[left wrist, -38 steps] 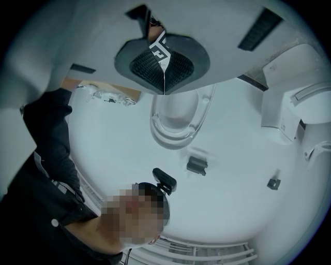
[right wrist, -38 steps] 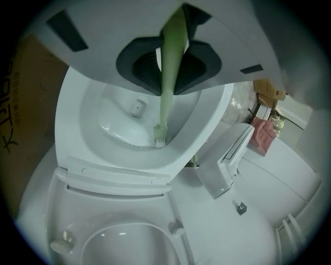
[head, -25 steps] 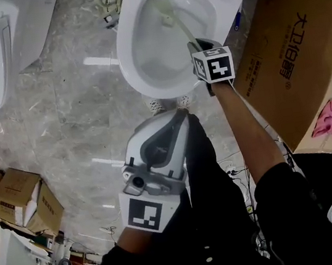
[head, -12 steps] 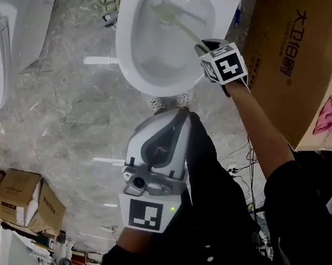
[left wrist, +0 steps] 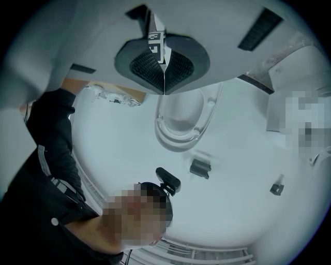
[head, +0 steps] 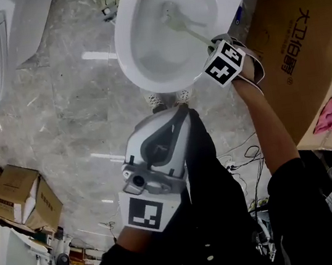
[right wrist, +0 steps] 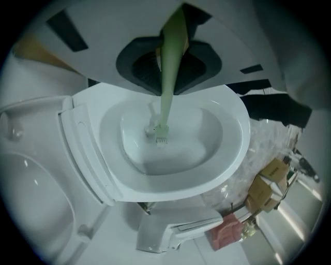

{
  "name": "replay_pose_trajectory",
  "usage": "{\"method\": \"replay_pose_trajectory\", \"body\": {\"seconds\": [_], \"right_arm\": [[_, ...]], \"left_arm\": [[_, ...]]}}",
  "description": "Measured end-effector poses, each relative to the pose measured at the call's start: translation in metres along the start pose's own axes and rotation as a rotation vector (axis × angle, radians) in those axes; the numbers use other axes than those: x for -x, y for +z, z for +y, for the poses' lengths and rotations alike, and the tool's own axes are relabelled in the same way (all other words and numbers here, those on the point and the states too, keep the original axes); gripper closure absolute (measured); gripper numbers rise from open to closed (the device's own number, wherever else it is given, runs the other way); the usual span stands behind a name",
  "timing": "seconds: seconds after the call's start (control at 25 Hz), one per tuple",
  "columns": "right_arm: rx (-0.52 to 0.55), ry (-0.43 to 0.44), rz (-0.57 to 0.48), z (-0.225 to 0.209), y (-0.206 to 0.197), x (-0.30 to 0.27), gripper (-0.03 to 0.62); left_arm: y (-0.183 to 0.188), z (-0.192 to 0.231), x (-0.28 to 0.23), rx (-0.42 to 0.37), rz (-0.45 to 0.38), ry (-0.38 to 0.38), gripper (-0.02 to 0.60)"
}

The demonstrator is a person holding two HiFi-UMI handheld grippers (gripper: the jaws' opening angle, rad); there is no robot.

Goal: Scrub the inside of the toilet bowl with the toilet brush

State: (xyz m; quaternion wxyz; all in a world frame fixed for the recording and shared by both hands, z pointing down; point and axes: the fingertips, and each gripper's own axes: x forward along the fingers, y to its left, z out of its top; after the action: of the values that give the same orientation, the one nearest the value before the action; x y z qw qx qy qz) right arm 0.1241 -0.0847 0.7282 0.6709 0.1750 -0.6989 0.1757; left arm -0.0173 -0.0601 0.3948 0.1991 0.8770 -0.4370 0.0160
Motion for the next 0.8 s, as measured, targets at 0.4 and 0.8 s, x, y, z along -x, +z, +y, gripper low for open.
{"method": "replay_pose_trajectory", "body": {"seconds": [0.4,0.8], "right_arm": [[0.21,-0.087,0.129,-0.015,0.004,-0.025,0.508],[0.216,0.039,0.147,0.011,0.013,-0.035,0.508]], "left_arm": [[-0.01,-0.002,0.001,0.014,0.016,0.009,0.555],[-0.012,0.002,-0.001,0.027,0.014,0.018,0.555]]}}
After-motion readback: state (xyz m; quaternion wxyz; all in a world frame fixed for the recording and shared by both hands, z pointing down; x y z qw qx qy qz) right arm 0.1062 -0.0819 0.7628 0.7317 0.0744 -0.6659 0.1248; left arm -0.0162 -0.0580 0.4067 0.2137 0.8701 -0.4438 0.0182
